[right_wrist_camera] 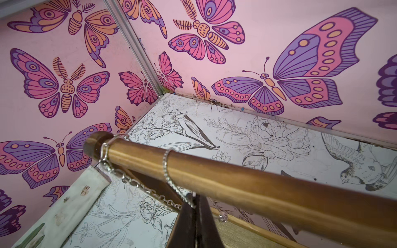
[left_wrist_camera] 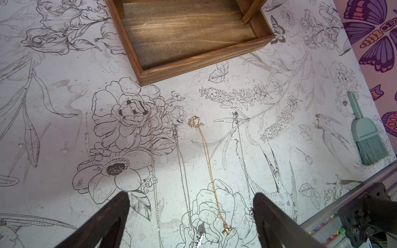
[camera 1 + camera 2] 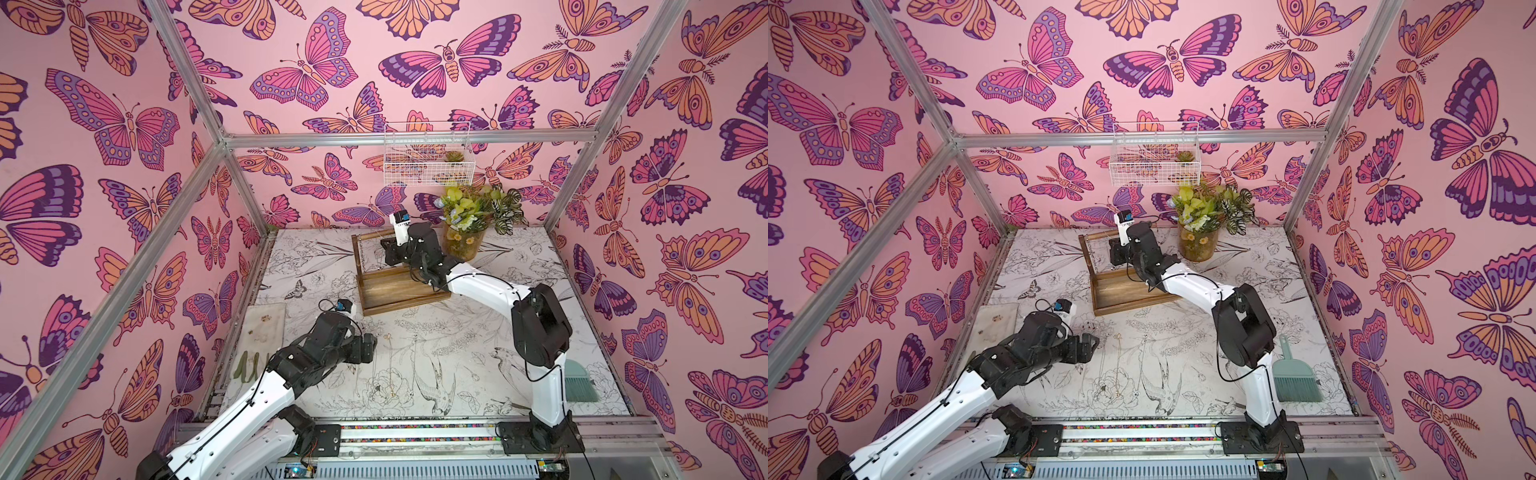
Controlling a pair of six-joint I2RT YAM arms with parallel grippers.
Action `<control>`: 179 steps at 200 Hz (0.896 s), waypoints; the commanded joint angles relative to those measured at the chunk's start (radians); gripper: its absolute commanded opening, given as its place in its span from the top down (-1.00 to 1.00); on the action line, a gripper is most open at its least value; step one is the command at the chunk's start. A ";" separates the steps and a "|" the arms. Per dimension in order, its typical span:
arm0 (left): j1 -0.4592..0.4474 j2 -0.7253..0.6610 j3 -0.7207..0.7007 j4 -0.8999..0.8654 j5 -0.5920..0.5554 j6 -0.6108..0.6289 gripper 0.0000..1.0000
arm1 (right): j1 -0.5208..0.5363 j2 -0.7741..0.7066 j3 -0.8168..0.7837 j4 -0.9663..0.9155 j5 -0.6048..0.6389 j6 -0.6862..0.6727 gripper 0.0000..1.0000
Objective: Take the necklace off the jewelry display stand
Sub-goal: Take off the necklace from the stand.
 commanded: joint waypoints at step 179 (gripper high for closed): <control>0.006 0.119 0.017 0.099 0.060 0.006 -0.84 | -0.198 -0.229 -0.128 -0.092 0.069 -0.102 1.00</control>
